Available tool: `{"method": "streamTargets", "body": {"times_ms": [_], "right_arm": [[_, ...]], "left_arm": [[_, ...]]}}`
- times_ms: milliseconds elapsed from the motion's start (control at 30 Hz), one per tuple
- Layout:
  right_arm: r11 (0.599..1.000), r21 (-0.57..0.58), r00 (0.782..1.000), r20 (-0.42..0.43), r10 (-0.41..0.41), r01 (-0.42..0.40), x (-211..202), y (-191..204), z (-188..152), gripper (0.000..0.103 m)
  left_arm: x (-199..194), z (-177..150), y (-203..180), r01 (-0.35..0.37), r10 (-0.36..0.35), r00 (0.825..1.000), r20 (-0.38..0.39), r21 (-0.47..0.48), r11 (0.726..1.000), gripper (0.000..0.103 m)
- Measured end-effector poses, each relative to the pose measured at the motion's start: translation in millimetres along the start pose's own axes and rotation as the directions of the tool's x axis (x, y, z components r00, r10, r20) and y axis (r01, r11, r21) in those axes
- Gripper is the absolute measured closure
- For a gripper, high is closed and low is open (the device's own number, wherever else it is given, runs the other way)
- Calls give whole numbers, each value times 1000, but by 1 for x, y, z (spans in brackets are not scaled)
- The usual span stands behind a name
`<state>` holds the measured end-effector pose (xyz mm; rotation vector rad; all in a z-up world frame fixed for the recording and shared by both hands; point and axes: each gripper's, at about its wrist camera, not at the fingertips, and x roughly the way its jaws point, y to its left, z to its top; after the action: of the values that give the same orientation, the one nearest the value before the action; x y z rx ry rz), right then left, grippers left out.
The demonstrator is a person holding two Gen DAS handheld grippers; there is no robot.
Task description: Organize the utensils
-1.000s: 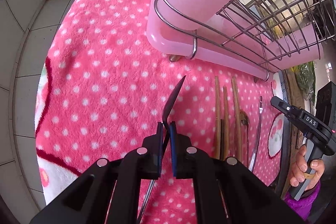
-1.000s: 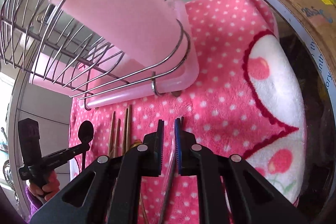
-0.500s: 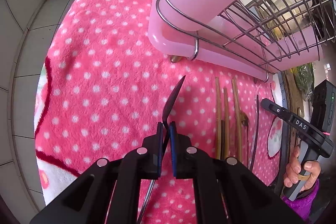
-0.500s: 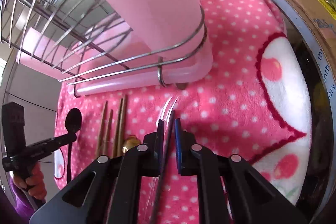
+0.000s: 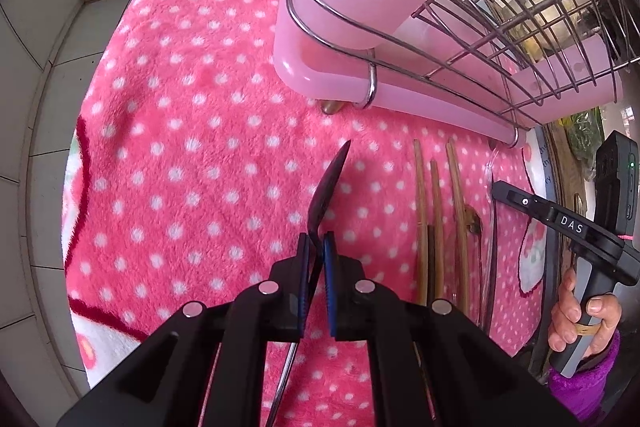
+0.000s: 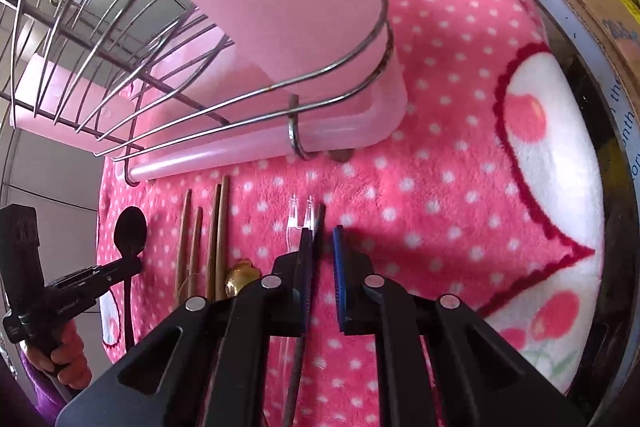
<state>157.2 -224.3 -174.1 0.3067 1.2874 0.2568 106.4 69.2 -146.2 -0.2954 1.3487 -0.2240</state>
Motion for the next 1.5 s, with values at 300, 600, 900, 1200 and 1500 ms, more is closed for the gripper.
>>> {"method": "streamTargets", "body": {"times_ms": [300, 600, 900, 1200, 1500], "right_arm": [[997, 49, 997, -34, 68, -67, 1, -8, 6, 92], [998, 27, 998, 8, 63, -63, 0, -10, -4, 97], [995, 34, 989, 114, 92, -96, -42, -31, -23, 97], [994, -59, 964, 243, 108, -97, -85, -19, -39, 98], [990, -116, 930, 349, 120, -84, -122, -7, -49, 98]], "left_arm": [[5, 16, -17, -63, 67, 996, -54, 80, 995, 96], [16, 25, -30, -100, 107, 992, -64, 104, 990, 95], [-4, 19, -29, -17, 15, 1000, 26, 81, 997, 98], [-53, 5, -31, 54, -67, 978, 197, 70, 996, 98], [-97, -21, -36, 153, -169, 914, 370, 71, 986, 98]]}}
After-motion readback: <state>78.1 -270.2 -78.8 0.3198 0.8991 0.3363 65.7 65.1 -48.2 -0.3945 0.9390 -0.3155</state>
